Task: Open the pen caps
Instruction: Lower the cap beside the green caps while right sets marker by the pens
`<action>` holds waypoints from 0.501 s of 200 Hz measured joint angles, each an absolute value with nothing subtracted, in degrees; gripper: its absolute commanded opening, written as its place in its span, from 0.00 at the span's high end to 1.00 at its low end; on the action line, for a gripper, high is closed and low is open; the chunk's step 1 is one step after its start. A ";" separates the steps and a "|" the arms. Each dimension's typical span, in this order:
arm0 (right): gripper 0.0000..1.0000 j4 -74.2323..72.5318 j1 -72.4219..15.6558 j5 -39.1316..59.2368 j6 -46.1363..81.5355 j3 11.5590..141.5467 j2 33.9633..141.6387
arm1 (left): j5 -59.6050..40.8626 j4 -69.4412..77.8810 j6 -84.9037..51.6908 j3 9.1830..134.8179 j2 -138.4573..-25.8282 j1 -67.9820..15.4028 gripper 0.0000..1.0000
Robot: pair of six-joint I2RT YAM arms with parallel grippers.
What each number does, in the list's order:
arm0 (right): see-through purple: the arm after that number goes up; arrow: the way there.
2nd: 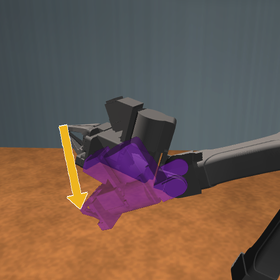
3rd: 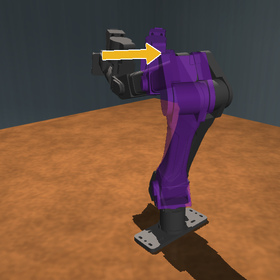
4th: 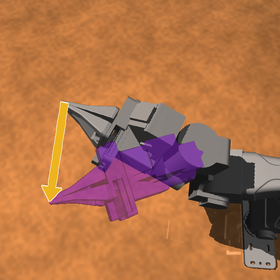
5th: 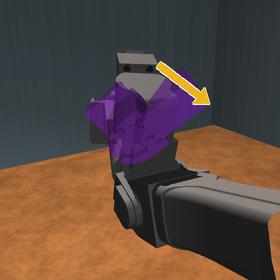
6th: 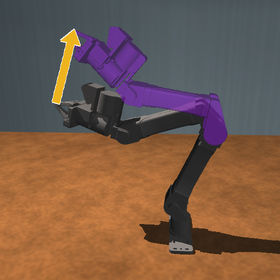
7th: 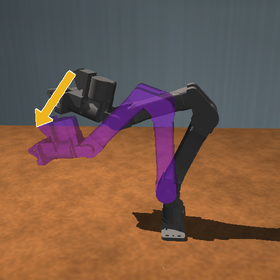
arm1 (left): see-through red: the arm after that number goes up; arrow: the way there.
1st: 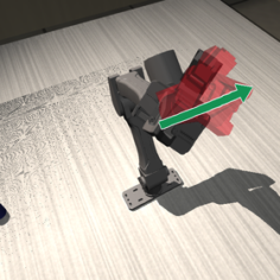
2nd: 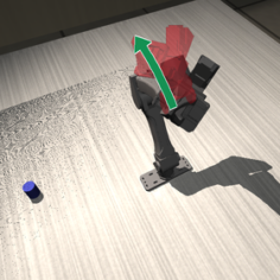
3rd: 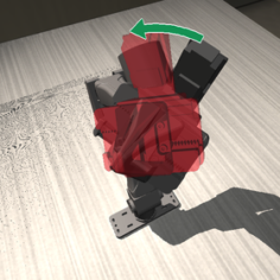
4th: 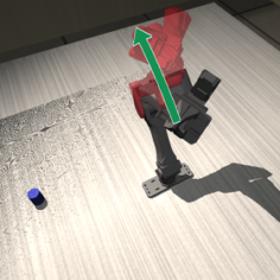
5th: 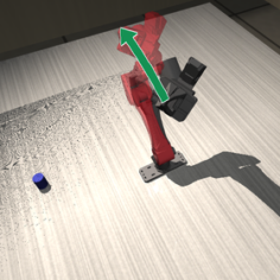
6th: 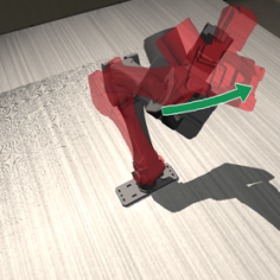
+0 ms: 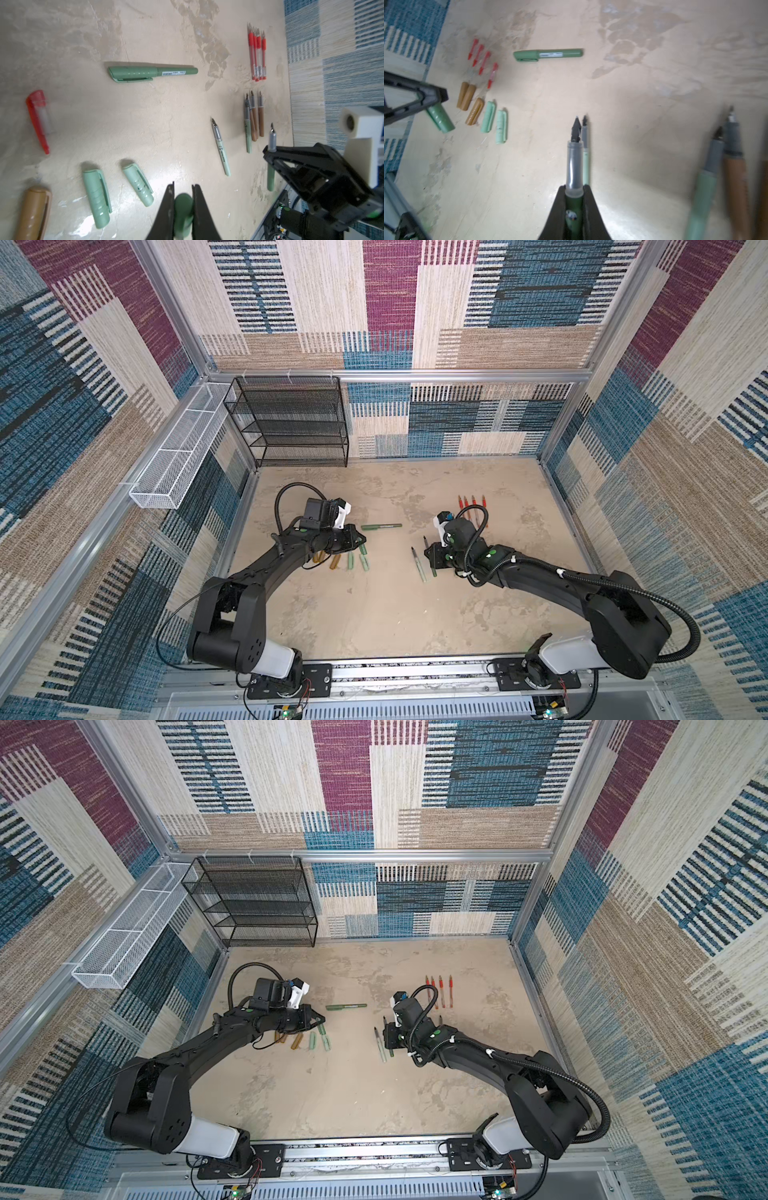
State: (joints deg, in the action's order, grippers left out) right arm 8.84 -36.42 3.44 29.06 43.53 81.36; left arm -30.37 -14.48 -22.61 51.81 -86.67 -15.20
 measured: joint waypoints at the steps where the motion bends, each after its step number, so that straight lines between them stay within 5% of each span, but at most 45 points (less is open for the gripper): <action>1: 0.99 8.88 -36.34 3.42 29.06 43.51 81.36 | -30.24 -14.50 -22.59 51.88 -86.96 -15.40 1.00; 100: 0.81 9.58 -30.24 1.41 27.51 44.16 90.54 | -24.14 -18.70 -22.35 56.29 -98.30 -21.08 0.86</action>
State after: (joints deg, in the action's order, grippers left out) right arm 9.58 -30.24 1.41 27.51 44.16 90.54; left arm -24.14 -18.70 -22.35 56.29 -98.30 -21.08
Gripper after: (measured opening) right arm 0.151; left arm 0.132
